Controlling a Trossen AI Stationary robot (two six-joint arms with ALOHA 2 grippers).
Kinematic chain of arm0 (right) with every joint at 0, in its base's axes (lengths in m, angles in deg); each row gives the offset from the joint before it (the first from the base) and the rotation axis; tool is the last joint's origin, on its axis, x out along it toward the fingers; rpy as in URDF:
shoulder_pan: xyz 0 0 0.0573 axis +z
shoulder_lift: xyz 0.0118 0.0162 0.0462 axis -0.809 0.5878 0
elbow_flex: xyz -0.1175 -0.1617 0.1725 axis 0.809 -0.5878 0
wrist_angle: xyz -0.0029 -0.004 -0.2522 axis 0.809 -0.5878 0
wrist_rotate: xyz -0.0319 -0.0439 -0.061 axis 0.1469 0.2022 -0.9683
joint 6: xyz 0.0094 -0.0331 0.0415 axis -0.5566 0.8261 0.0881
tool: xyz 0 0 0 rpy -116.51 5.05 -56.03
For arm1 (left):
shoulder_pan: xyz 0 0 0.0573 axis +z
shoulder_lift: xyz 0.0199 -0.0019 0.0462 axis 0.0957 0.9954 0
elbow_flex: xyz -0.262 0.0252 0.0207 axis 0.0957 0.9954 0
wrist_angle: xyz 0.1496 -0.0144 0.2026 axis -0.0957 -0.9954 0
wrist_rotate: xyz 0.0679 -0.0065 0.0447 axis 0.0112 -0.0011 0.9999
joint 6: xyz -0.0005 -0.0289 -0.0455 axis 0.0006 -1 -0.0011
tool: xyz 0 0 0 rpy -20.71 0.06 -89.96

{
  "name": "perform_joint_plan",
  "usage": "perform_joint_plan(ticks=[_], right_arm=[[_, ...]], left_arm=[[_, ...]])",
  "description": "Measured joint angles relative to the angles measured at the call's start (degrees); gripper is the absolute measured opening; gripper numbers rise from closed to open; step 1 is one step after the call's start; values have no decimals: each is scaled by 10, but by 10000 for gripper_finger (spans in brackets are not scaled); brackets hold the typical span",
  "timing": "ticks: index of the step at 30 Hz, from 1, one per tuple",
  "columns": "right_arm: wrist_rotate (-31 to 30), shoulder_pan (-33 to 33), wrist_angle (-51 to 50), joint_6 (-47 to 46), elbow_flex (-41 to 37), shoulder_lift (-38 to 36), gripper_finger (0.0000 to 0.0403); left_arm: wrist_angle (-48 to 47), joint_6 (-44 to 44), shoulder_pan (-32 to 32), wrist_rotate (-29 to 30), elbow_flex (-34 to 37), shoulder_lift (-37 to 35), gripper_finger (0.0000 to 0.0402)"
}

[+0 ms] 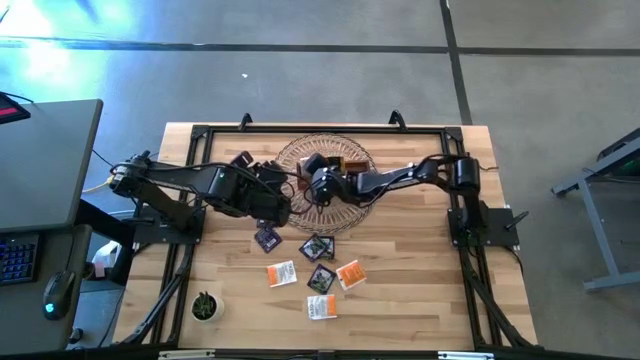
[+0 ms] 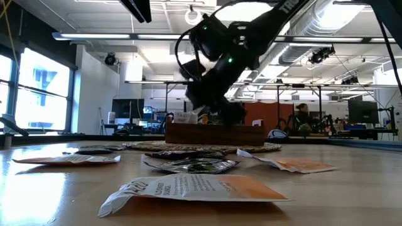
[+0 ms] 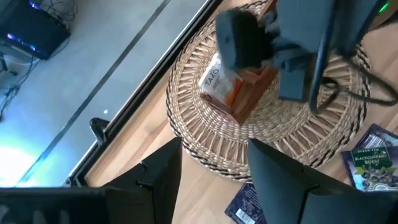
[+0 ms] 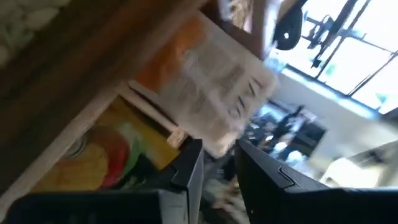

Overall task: Pick & Place Tea
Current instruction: Put the white tea bag into the left section of the wooden organizer

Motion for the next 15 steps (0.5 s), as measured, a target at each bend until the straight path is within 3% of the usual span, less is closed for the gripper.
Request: perform_joint_plan(ticks=[7,11,15], right_arm=[[82,23,-132,-274,0,-113,69],[150,44,-196,-422,-4,-174,61],[205,68,-211,-499,-50,-213,60]], left_arm=[[-48,-72,-4,-22,15,0,179],[-44,-79,-19,-98,46,0,179],[-4,-85,-50,-169,88,0,179]])
